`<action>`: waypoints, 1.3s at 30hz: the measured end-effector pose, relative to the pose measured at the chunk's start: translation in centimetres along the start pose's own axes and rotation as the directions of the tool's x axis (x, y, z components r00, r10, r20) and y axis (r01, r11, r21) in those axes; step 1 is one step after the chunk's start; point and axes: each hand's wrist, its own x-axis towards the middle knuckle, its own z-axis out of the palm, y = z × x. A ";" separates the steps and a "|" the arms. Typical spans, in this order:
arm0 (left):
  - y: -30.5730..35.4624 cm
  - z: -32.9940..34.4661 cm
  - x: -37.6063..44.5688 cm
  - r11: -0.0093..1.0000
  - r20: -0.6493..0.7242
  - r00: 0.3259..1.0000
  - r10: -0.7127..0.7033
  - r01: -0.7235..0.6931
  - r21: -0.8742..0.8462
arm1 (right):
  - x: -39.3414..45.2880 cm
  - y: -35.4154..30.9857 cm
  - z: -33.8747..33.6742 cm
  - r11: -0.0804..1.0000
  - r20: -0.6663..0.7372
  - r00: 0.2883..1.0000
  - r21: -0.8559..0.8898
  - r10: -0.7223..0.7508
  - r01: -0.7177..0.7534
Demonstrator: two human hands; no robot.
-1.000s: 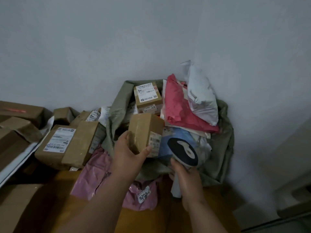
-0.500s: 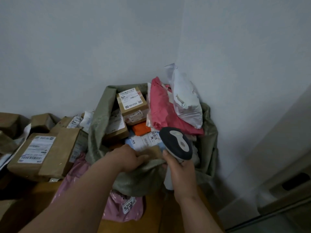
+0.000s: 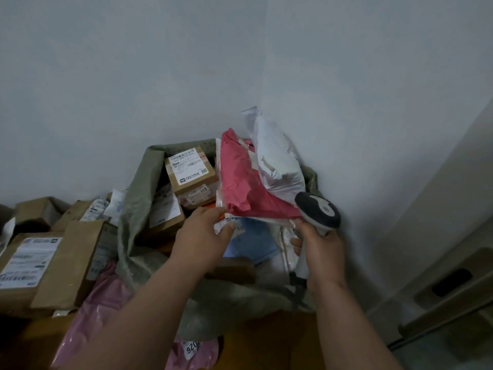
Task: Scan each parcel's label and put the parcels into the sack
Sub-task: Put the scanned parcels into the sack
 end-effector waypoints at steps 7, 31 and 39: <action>4.4 0.5 1.8 0.979 -0.053 0.978 0.203 -0.202 0.012 | 3.1 -3.4 -2.4 0.998 -0.035 0.998 -0.052 -0.043 0.042; 5.6 0.5 10.8 0.975 -0.098 0.995 -0.033 0.054 0.216 | 18.7 -3.3 2.4 0.964 0.268 0.928 -0.136 0.260 -0.230; 6.2 -1.4 11.0 0.946 0.015 1.000 0.008 -0.013 0.324 | 17.7 -8.6 3.6 0.993 0.148 0.986 0.077 0.078 -0.090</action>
